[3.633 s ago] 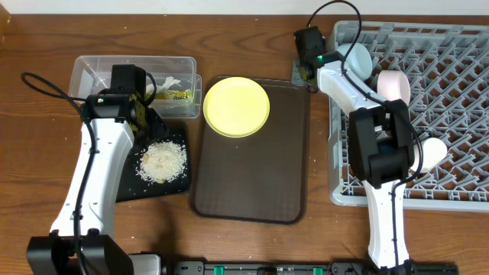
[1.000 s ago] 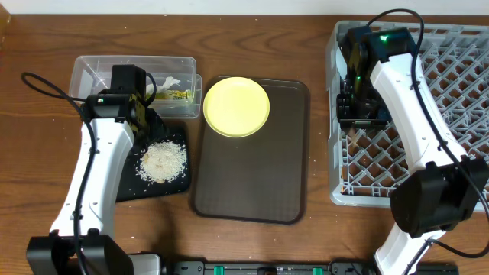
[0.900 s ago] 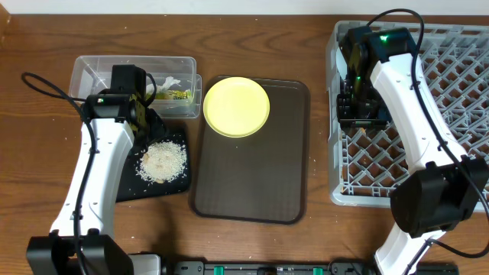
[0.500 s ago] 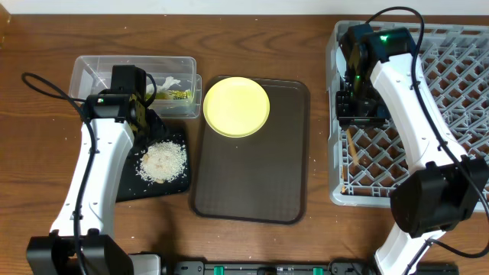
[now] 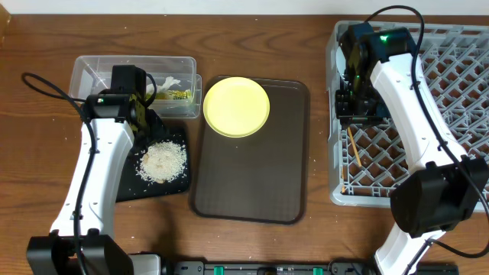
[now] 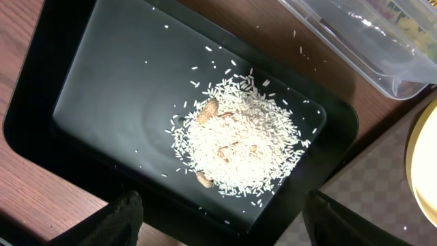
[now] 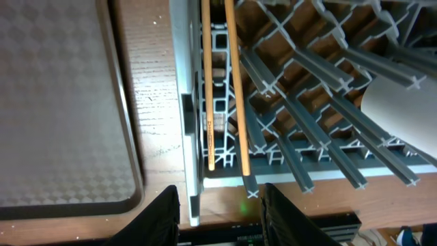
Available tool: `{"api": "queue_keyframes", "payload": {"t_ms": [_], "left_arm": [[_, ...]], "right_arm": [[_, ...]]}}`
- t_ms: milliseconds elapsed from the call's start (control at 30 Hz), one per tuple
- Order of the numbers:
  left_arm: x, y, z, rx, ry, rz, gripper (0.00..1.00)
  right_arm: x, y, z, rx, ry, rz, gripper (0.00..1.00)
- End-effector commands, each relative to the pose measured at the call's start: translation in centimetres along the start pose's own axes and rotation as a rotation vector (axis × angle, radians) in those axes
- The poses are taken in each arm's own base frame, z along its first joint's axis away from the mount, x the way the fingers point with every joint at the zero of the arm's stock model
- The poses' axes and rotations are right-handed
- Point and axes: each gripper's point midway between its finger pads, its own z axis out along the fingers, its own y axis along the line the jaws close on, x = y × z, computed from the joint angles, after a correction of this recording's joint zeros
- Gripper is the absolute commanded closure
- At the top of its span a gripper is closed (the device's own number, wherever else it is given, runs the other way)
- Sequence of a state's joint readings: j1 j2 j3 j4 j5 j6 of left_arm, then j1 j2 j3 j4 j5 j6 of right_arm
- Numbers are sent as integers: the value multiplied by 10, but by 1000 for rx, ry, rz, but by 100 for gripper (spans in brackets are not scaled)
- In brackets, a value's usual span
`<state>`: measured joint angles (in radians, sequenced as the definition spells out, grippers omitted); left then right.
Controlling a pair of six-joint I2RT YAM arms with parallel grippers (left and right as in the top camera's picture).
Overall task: Sort waste into correct bins and load items into the dishwasher rack
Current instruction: 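Grasp the yellow plate edge with the right gripper and drag it right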
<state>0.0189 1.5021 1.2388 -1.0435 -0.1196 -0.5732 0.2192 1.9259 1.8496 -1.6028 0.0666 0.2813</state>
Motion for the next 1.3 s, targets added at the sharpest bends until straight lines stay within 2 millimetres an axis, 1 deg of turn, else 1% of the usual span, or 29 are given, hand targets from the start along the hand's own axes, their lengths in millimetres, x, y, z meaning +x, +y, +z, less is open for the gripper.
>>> {"api": "queue_keyframes", "payload": {"t_ms": [0,33,100,167,233,333,467,533,600,633,700,800,933,1000,1100,1200,1267], "left_arm": [[-4,4,-1,-17,-13,-8,23],[-4,4,-1,-17,-13,-8,23],[-4,4,-1,-17,-13,-8,23],[-4,4,-1,-17,-13,-9,23],[-4,4,-1,-17,-13,-8,23],[-4,3,-1,-17,-13,-9,23],[-4,4,-1,-17,-12,-8,23],[-3,4,-1,-17,-12,-8,23],[-3,4,-1,-17,-12,-8,23],[-3,4,-1,-17,-12,-8,23],[-4,4,-1,-17,-12,-8,23],[-3,4,-1,-17,-12,-8,23],[-3,4,-1,-17,-12,-8,23],[-3,4,-1,-17,-12,-9,23],[-3,4,-1,-17,-12,-9,23],[-3,4,-1,-17,-12,-9,23],[-4,4,-1,-17,-12,-9,23]], "right_arm": [[-1,2,-3,-3,-18,-27,64],[-1,4,-3,-13,-21,-40,64],[-4,16,-5,-63,-39,-86,63],[-10,39,-12,-166,-83,-179,58],[-18,67,-26,-279,-162,-281,53],[-43,103,-49,-372,-338,-364,44],[-76,146,-71,-417,-546,-440,41],[-87,165,-75,-439,-605,-456,41],[-95,182,-71,-460,-624,-450,42],[-98,189,-65,-469,-619,-439,42],[-104,197,-49,-455,-595,-399,42],[-113,201,-12,-386,-538,-323,42],[-119,209,36,-346,-461,-318,43],[-120,211,58,-333,-420,-311,45],[-120,213,83,-320,-370,-282,48],[-118,213,100,-307,-336,-278,60],[-117,213,106,-301,-322,-279,71]]}}
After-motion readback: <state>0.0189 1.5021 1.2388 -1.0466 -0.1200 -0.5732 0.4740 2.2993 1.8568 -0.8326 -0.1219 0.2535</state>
